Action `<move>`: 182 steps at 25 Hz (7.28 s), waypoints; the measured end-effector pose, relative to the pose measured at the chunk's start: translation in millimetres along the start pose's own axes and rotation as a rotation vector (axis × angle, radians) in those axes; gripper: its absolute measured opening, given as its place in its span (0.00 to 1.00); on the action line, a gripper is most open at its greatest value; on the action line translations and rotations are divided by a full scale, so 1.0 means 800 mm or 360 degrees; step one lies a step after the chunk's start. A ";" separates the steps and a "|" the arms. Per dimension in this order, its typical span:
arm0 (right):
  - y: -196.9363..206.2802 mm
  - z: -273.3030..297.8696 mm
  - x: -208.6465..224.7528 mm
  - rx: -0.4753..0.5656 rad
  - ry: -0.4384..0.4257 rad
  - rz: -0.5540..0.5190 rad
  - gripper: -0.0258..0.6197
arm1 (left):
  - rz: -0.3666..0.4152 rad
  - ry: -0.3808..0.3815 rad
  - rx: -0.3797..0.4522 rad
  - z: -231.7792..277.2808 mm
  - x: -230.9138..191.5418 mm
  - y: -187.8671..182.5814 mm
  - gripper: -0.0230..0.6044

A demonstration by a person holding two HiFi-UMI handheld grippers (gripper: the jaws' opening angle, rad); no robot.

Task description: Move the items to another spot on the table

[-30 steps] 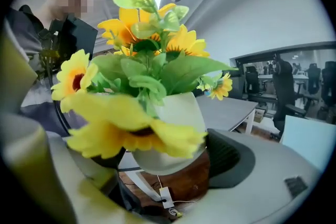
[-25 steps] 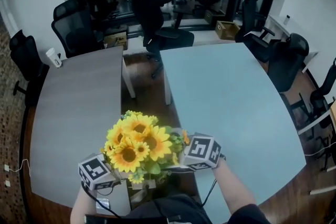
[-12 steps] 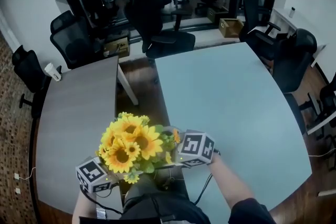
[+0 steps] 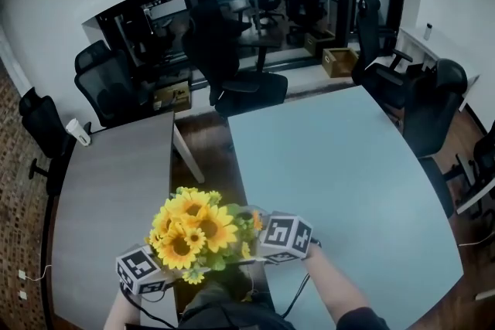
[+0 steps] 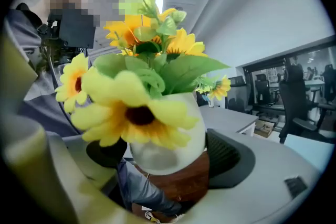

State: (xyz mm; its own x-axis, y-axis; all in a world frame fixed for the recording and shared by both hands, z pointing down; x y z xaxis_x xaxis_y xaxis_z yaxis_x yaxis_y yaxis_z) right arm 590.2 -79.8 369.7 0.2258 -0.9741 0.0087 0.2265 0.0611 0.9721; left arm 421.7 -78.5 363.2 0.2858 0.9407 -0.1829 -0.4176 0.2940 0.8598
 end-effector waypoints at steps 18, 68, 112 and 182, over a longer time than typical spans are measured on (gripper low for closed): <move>-0.011 0.129 0.266 -0.0083 -0.0132 0.0125 0.78 | -0.0118 0.0001 0.0219 0.001 -0.285 -0.031 0.81; -0.082 0.487 0.731 -0.0259 -0.1230 -0.0385 0.78 | -0.0596 -0.1041 0.0280 -0.072 -0.713 -0.066 0.81; -0.013 0.869 0.814 -0.0621 -0.1802 -0.0916 0.78 | -0.1010 -0.1704 -0.0124 -0.173 -0.940 0.137 0.81; -0.046 0.809 0.974 -0.0465 -0.1574 0.0125 0.43 | -0.1758 -0.2720 0.1570 -0.283 -0.800 0.092 0.02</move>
State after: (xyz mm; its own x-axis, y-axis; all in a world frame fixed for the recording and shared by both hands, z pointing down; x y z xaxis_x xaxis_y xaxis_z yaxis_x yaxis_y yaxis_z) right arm 144.7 -982.1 492.8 -0.5999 -0.7005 0.3867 0.4959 0.0538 0.8667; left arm 13.3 -620.7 435.4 0.4914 -0.6151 -0.6165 0.6401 -0.2249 0.7346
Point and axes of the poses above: the fingertips, and each gripper's own axes: z forward along the fingers, x to its right, y out of its underside, the point moved 8 cm from there along -z, backward along the fingers, and after that the axes turned 8 degrees about -z, right-handed, at the moved point
